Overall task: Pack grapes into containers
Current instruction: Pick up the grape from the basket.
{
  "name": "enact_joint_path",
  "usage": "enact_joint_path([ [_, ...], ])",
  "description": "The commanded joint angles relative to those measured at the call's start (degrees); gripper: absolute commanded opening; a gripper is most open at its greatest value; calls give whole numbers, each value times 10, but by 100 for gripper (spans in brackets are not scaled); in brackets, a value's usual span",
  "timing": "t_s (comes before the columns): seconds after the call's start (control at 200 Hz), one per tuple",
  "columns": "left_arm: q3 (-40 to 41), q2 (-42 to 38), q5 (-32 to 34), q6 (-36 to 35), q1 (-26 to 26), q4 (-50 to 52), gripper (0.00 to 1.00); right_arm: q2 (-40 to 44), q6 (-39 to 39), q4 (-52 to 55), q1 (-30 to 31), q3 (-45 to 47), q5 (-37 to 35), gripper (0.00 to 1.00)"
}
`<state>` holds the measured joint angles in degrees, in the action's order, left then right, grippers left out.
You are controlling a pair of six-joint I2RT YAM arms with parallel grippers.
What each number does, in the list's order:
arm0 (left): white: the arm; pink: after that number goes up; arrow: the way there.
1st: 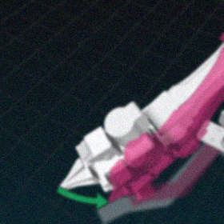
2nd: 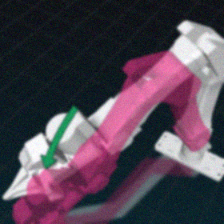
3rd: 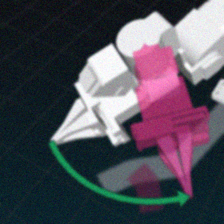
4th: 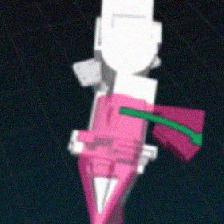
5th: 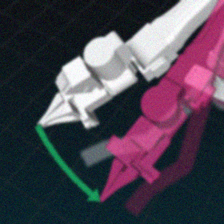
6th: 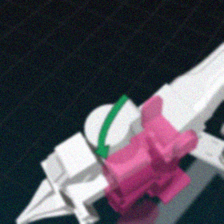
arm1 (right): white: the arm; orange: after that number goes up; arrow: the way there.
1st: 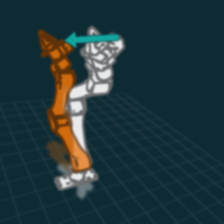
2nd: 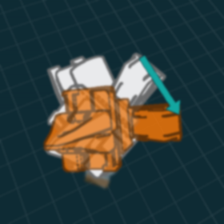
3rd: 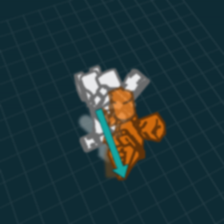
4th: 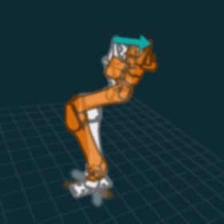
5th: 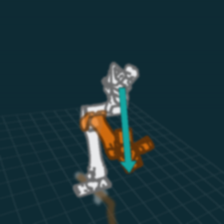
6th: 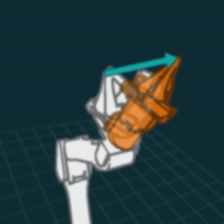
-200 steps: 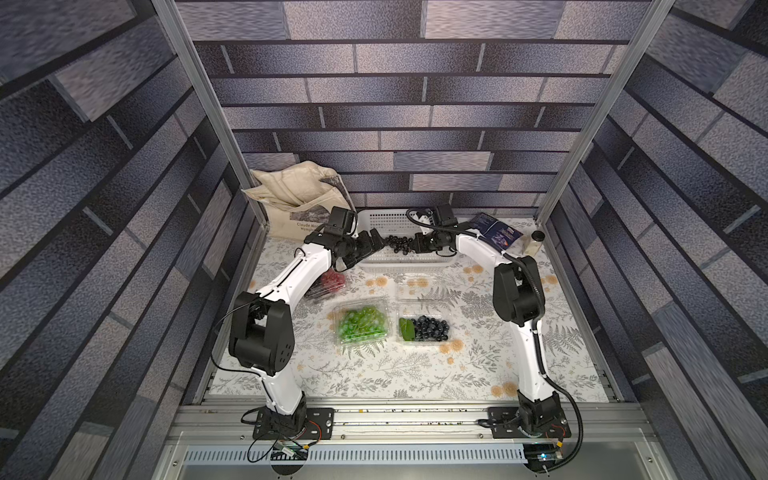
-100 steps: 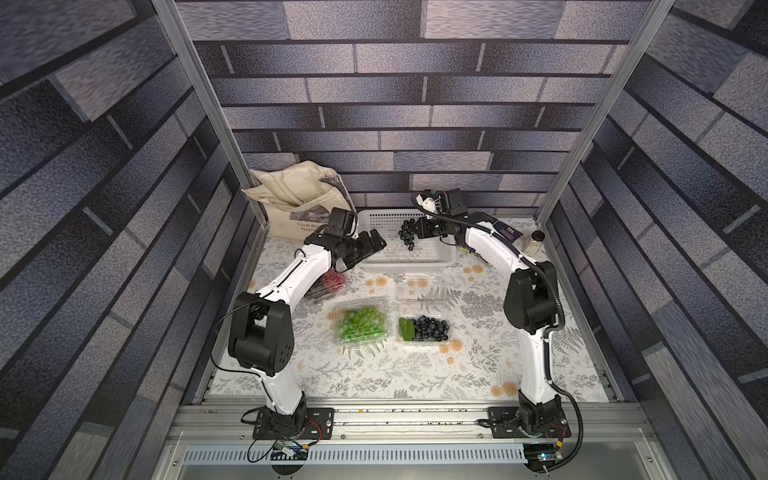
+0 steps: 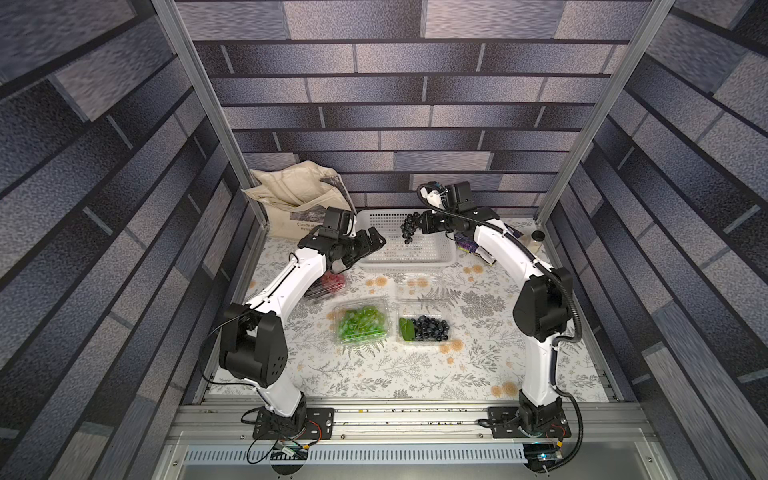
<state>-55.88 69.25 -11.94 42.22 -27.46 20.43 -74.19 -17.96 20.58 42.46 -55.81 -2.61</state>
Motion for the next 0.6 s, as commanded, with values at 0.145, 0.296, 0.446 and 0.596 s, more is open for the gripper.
enact_joint_path([
  [0.145,-127,105,-18,-34,38,42,97,-148,42,-26,-96,-181,66,45],
  [0.296,-185,174,-44,-34,72,51,97,-280,53,-38,-133,-304,95,44],
  [0.446,-247,231,-61,-43,90,69,97,-403,59,-36,-156,-420,125,46],
  [0.596,-292,272,-68,-53,95,84,97,-514,66,-4,-172,-518,146,53],
])
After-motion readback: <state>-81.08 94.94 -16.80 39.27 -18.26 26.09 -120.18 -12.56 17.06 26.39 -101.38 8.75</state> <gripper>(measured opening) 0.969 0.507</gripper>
